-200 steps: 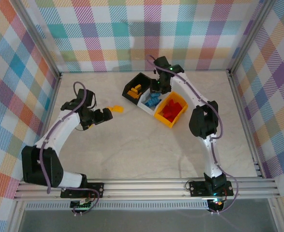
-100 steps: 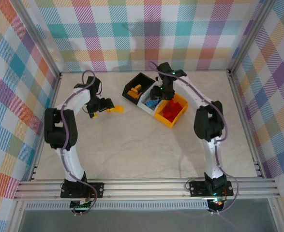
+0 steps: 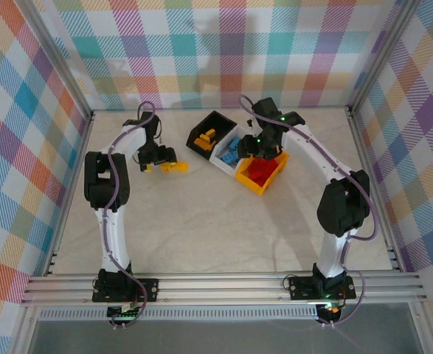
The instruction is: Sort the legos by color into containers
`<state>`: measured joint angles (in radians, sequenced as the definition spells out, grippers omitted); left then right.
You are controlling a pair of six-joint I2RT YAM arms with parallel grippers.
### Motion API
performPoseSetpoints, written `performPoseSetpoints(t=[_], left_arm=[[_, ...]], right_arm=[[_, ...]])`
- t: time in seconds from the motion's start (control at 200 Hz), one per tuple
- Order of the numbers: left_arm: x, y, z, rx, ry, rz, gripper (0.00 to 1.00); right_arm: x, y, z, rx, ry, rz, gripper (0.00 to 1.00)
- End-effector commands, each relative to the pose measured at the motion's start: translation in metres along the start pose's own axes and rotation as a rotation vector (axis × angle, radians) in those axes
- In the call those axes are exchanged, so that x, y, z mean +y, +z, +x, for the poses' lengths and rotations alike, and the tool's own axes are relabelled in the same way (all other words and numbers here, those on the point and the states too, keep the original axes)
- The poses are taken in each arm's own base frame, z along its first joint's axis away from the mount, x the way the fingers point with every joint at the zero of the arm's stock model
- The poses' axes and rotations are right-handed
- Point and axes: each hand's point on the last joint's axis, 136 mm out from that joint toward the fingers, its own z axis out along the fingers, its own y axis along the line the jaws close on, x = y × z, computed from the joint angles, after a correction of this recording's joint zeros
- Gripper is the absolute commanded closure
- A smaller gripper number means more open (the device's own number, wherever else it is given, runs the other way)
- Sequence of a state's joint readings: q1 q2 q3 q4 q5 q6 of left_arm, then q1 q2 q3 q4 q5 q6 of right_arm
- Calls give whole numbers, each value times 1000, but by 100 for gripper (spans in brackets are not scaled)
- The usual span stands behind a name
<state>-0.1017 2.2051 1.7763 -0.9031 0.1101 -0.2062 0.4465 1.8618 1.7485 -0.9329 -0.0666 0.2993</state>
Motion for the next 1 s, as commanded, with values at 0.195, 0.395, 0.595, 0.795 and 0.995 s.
performPoseSetpoints(t=[0.195, 0.395, 0.595, 0.795, 0.995], left_arm=[[-2, 16, -9, 20, 49, -26, 24], [-5, 26, -4, 54, 45, -10, 38], [-5, 21, 16, 81, 34, -8, 40], [0, 20, 32, 105, 30, -14, 39], [-4, 23, 31, 112, 29, 1, 56]], right_arm=[[9, -24, 10, 3, 8, -31, 44], [7, -29, 11, 3, 8, -18, 45], [8, -22, 10, 13, 14, -22, 45], [15, -13, 11, 25, 15, -36, 45], [18, -14, 14, 25, 5, -28, 45]])
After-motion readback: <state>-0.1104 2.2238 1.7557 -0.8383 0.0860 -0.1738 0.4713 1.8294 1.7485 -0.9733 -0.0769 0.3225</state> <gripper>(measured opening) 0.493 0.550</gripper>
